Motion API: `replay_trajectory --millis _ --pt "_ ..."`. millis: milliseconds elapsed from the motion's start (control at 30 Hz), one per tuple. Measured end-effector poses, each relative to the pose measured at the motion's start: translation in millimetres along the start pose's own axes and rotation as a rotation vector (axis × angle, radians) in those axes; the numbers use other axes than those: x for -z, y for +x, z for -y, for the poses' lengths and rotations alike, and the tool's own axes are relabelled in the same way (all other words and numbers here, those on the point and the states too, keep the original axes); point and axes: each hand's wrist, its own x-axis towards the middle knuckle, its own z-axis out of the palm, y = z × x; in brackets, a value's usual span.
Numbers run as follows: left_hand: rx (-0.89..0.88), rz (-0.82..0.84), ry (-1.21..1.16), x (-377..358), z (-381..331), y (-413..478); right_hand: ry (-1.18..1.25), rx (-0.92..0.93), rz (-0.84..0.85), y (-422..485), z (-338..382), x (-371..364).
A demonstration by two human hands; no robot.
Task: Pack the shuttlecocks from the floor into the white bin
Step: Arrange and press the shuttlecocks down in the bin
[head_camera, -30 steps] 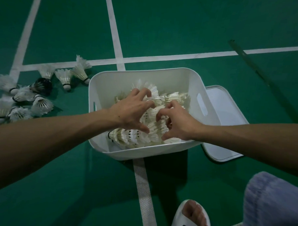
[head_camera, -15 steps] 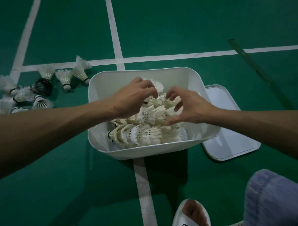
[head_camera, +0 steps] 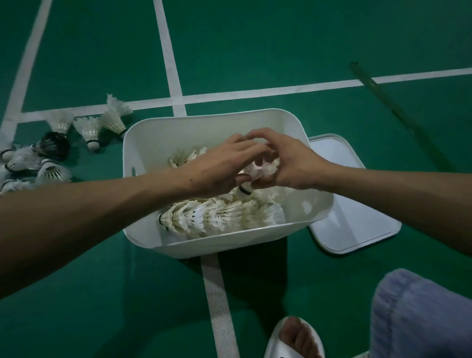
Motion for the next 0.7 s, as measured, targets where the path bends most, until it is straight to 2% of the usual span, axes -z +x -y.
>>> replay_trajectory --millis 133,233,300,467,567,700 --pt "0.064 -0.078 -0.012 -6.8 0.6 2.6 -0.083 0.007 0.011 -2.8 -3.2 1.4" --pt "0.171 -0.131 -0.023 -10.4 2.1 0.1 -0.262 0.022 0.012 -0.9 -6.9 8.3" --pt "0.163 -0.024 -0.025 -13.2 7.9 -6.7 -0.372 -0.014 0.015 -1.9 -11.5 12.3" --pt "0.063 0.401 0.039 -27.8 14.8 -19.7 -0.386 -0.057 0.03 -6.3 -20.8 10.0" --pt "0.033 0.503 0.103 -30.1 14.2 -19.2 -0.369 -0.033 0.012 -6.5 -20.8 7.2" --pt "0.007 0.556 0.176 -32.1 14.2 -19.3 -0.293 0.001 0.048 -9.7 -17.9 9.2"
